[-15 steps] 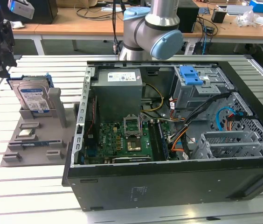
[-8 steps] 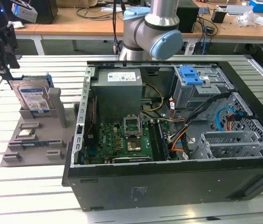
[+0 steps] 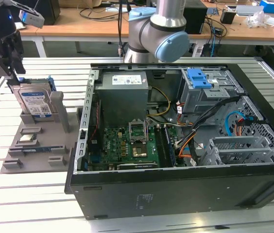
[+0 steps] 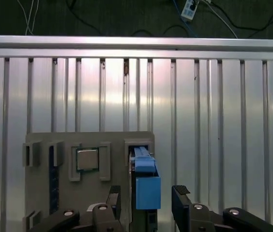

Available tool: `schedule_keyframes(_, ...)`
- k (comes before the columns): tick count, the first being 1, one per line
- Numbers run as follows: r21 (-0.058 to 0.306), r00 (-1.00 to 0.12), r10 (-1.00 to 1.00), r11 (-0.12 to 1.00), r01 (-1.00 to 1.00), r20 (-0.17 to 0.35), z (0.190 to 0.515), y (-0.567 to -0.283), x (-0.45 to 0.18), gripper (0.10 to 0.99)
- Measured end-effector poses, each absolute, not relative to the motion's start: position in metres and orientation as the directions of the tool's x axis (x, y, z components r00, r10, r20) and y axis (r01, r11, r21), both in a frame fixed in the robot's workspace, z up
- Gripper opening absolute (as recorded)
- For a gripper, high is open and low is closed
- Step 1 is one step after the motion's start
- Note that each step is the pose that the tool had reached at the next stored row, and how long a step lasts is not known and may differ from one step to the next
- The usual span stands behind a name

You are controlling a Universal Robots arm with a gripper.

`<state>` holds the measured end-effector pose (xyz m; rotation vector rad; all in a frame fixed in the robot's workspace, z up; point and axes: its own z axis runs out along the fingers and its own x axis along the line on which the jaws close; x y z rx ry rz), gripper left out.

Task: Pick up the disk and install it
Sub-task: 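Pick up the disk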

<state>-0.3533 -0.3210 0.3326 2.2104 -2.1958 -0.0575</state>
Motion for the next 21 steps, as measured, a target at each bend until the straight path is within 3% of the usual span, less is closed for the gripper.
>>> schedule_keyframes(21, 0.045, 0.048, -0.999, -0.047, -0.998, 0.018, 0.287, -0.315, -0.351, 0.541)
